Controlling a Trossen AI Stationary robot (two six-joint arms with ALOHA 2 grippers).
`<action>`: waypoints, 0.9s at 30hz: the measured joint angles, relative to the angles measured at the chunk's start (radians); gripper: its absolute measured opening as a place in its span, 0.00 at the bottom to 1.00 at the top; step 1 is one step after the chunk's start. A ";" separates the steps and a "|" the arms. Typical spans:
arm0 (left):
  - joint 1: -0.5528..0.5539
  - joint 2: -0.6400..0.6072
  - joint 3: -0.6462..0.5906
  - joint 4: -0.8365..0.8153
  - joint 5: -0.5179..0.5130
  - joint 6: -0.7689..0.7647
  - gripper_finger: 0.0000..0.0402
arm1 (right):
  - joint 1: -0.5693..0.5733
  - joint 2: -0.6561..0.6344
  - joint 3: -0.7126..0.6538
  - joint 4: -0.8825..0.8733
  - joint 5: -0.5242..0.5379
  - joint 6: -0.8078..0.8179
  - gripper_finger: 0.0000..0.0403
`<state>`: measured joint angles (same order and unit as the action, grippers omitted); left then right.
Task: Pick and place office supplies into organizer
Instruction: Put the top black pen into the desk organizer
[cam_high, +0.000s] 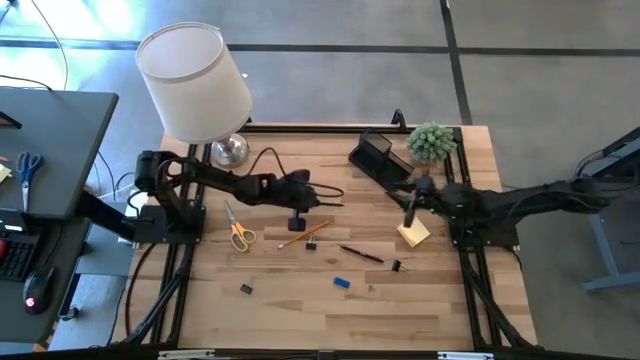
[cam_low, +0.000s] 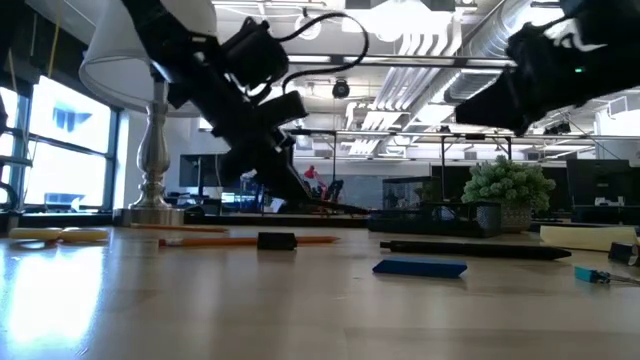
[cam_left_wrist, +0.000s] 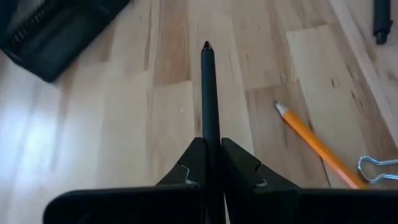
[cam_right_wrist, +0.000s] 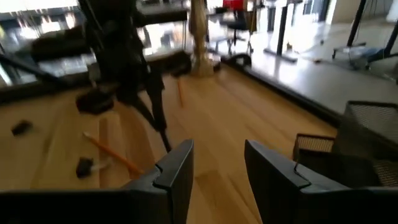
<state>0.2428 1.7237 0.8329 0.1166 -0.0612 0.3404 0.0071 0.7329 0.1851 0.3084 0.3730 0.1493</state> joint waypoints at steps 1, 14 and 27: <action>-0.010 0.000 0.015 -0.012 -0.008 0.013 0.01 | 0.000 0.071 0.031 -0.007 -0.011 -0.002 0.35; -0.096 -0.001 0.069 -0.091 -0.092 0.097 0.01 | -0.014 0.682 0.465 -0.070 -0.078 -0.130 0.35; -0.207 -0.002 0.069 -0.033 -0.142 0.237 0.01 | -0.113 0.914 0.556 -0.056 -0.479 0.035 0.36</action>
<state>0.0360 1.7218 0.9024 0.0837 -0.2029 0.5774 -0.1064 1.6474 0.7410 0.2520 -0.1062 0.1839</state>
